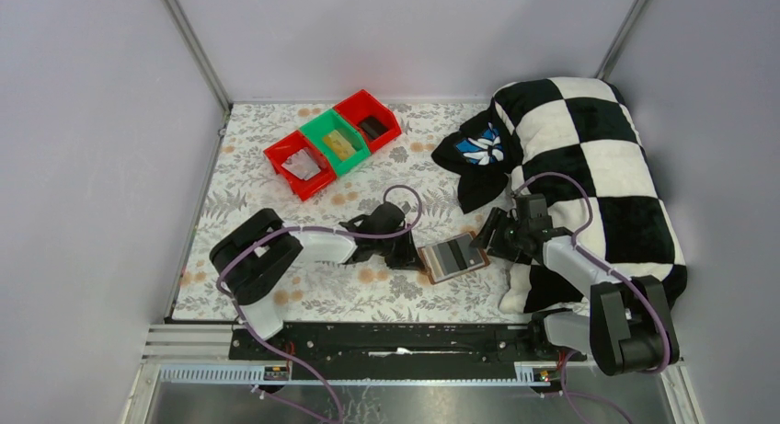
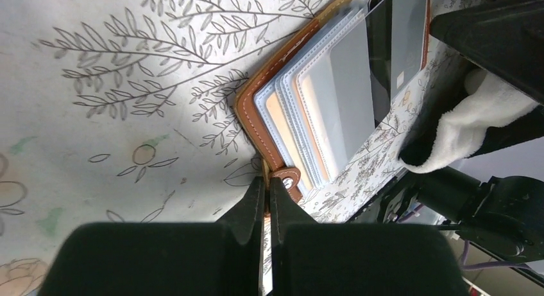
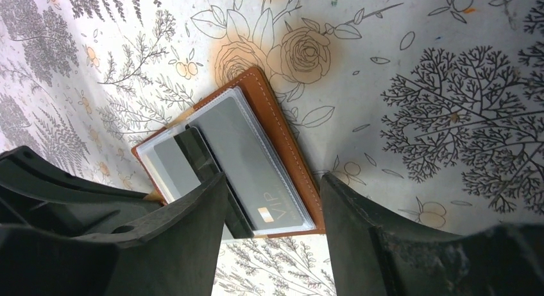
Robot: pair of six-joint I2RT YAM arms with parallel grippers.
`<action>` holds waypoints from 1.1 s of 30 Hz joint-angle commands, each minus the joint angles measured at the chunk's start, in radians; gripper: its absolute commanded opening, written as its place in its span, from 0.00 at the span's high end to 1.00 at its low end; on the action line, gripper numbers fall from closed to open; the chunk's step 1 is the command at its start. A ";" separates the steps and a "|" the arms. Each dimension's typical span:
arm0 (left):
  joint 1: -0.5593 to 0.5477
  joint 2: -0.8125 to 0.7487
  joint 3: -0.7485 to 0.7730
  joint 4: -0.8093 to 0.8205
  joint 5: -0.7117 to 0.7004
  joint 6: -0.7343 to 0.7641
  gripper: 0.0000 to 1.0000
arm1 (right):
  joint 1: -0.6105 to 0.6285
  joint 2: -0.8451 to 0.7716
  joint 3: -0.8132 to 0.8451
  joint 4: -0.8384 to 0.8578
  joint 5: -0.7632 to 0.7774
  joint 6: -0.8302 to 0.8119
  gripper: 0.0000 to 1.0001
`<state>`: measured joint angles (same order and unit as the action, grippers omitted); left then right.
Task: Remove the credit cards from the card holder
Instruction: Pick up the card holder from the center of the board.
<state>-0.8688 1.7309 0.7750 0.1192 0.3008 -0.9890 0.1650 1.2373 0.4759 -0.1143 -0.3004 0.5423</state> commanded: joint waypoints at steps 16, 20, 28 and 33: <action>0.218 -0.258 -0.236 0.562 0.466 -0.104 1.00 | -0.010 0.019 -0.111 0.388 -0.525 0.256 0.37; 0.249 -0.268 -0.265 0.610 0.487 -0.134 1.00 | -0.011 0.074 -0.123 0.473 -0.554 0.307 0.37; 0.307 -0.263 -0.408 0.929 0.538 -0.243 1.00 | -0.010 0.182 -0.149 0.636 -0.609 0.395 0.36; 0.307 -0.178 -0.416 1.277 0.584 -0.408 1.00 | -0.010 0.245 -0.184 0.801 -0.663 0.499 0.36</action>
<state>-0.5640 1.5089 0.3504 0.9825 0.8158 -1.2541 0.1577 1.4376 0.3202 0.5190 -0.8783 0.9329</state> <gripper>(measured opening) 0.017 0.638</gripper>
